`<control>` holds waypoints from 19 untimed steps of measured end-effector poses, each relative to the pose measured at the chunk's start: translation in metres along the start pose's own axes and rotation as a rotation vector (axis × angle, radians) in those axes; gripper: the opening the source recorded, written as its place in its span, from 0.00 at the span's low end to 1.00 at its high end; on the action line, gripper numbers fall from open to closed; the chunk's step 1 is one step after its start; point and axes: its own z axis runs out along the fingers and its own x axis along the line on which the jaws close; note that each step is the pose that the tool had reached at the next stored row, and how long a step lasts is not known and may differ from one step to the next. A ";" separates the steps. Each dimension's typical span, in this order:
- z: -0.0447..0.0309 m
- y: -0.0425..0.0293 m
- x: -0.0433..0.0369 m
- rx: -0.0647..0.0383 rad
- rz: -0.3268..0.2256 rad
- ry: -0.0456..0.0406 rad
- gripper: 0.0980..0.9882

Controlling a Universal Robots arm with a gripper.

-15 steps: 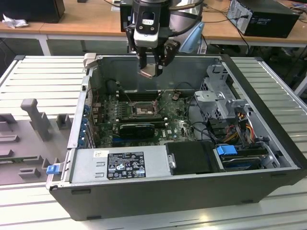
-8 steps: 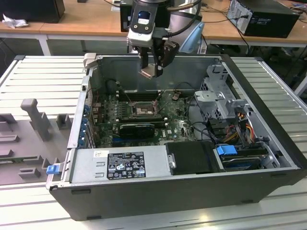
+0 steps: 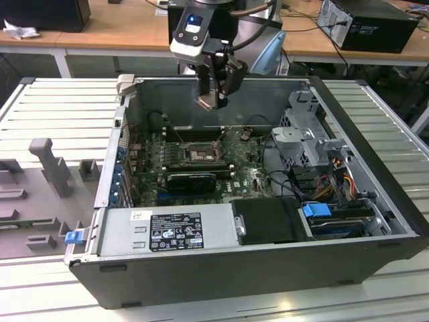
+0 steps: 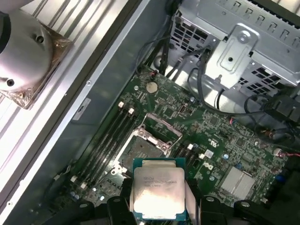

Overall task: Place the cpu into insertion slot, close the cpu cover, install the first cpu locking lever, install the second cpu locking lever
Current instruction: 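Place the cpu into insertion slot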

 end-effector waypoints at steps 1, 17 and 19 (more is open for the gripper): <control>0.0000 0.0000 0.0000 0.000 0.014 -0.0012 0.48; 0.0010 -0.0001 0.0000 -0.008 0.395 -0.0354 0.48; 0.0016 -0.0001 0.0000 -0.007 0.396 -0.0358 0.48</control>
